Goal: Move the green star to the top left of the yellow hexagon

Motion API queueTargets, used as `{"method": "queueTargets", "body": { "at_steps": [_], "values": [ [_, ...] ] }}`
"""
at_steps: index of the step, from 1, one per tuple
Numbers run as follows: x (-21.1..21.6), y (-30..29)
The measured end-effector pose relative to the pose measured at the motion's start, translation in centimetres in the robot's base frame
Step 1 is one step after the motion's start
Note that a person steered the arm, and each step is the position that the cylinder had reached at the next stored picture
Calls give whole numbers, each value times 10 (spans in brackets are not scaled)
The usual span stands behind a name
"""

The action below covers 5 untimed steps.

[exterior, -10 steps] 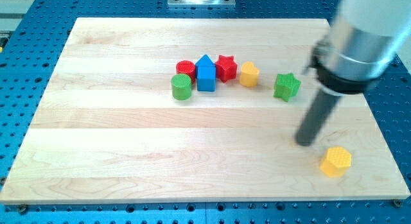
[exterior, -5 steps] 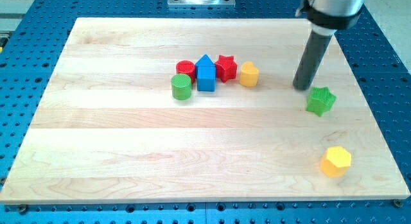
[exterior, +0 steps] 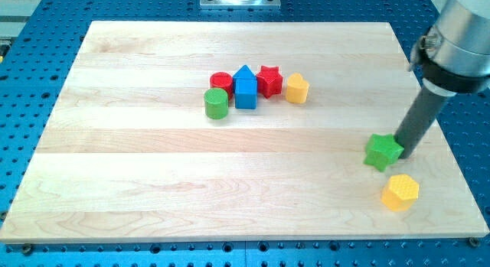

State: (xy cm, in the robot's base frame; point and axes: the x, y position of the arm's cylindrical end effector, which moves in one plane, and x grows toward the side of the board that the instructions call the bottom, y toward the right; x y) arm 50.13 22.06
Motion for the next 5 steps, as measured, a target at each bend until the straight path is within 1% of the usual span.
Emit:
{"method": "queueTargets", "body": {
  "at_steps": [1, 2, 3, 4, 5],
  "values": [
    [-39, 0],
    [-31, -27],
    [-5, -27],
    [-14, -27],
    [-27, -106]
  ]
}}
